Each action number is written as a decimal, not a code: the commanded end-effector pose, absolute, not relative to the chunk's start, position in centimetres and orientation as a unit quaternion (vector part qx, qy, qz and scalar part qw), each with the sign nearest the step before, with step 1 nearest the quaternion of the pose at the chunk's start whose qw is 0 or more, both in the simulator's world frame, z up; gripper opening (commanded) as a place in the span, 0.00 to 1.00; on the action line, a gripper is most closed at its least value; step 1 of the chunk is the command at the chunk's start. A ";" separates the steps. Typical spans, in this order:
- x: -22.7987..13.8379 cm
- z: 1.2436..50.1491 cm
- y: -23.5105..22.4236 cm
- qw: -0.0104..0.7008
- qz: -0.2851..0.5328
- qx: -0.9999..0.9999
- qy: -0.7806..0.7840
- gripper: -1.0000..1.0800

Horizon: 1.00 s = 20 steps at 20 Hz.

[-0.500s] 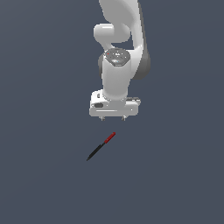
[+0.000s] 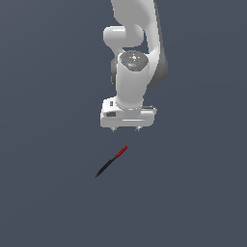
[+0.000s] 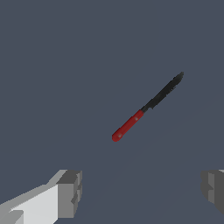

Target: Pick up the object and move it to a goal position.

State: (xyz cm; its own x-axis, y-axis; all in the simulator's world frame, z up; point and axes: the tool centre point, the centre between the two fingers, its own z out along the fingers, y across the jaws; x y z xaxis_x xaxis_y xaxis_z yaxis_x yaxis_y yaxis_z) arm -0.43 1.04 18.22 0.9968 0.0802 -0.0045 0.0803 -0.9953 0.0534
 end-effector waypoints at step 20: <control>1.8 14.9 -0.6 0.015 -0.001 0.996 -0.082 0.96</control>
